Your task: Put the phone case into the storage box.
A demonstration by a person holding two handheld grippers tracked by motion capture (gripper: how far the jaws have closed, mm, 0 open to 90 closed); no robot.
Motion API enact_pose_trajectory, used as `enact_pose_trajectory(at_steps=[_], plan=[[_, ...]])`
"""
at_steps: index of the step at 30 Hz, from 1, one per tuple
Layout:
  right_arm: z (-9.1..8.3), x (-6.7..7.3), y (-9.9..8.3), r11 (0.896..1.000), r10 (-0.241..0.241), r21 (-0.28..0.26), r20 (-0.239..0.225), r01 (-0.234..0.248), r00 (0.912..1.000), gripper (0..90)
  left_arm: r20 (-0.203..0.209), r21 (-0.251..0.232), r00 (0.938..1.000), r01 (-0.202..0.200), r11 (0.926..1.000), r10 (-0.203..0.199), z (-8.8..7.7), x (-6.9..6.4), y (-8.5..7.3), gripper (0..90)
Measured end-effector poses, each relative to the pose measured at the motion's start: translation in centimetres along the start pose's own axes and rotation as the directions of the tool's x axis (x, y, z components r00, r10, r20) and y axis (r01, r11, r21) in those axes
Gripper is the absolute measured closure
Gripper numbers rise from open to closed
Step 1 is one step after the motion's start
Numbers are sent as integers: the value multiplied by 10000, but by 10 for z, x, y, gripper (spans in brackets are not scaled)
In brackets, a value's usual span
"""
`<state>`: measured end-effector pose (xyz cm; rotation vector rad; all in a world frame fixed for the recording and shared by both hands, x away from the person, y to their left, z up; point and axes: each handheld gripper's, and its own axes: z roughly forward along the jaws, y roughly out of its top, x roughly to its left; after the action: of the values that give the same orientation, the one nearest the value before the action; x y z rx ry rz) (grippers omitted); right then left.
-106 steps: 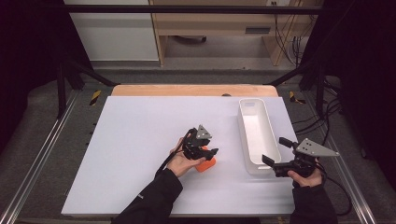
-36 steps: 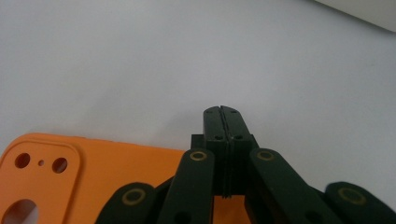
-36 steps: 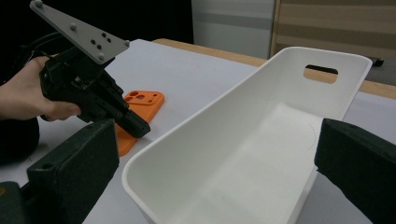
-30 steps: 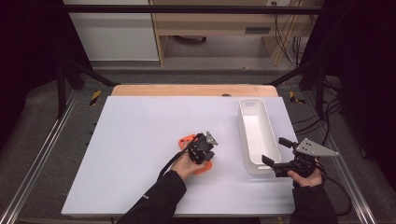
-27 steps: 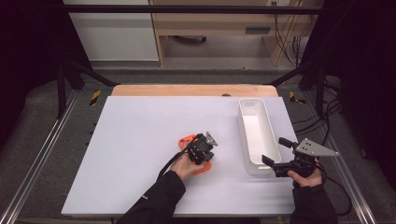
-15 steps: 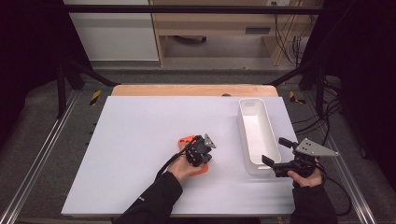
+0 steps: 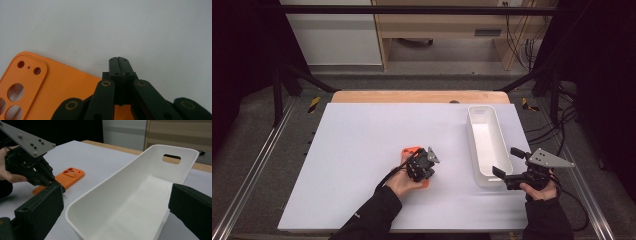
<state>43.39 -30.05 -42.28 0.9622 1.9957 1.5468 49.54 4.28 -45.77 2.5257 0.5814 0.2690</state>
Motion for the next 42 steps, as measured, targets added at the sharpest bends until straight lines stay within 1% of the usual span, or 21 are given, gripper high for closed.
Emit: enact_pose_trajectory(at_steps=[3, 5, 7, 11, 15, 20, 24, 35, 37, 42], plan=[[0, 0, 0, 10000, 8, -1, -2, -8, 10000, 4, 23, 34, 10000, -12, 10000, 12, -3, 0, -4, 899], [0, 0, 0, 10000, 10, -1, 3, -10, 10000, 4, 9, 160, 10000, -83, 9998, 83, -5, 0, -5, 899], [0, 0, 0, 10000, -3, -6, 4, 3, 10000, 4, -31, 183, 9999, -129, 9998, 129, -6, -1, -8, 899], [0, 0, 0, 10000, -6, -14, 3, 6, 10000, 4, -42, 231, 9999, -116, 9997, 117, -10, 0, -13, 899], [0, 0, 0, 10000, 18, 16, -8, -18, 10000, 4, -104, 313, 9998, -191, 9993, 194, -15, 0, -19, 899], [0, 1, 0, 10000, 18, 25, -2, -18, 10000, 5, -80, 358, 9999, -123, 9993, 126, -20, 2, -25, 899], [0, 0, 0, 10000, 28, 12, -9, -28, 10000, 4, -157, 422, 9997, -196, 9989, 203, -23, 2, -29, 899], [1, 1, 0, 10000, 37, 35, -13, -37, 10000, 4, -178, 471, 9998, -71, 9989, 80, -32, 7, -42, 899], [1, 1, 0, 10000, 49, 49, -17, -49, 10000, 4, -192, 503, 9998, -99, 9987, 109, -33, 8, -44, 899], [0, 0, 0, 10000, 28, 7, -25, -28, 10000, 4, -155, 438, 9999, 25, 9990, -18, -36, 10, -49, 899]])
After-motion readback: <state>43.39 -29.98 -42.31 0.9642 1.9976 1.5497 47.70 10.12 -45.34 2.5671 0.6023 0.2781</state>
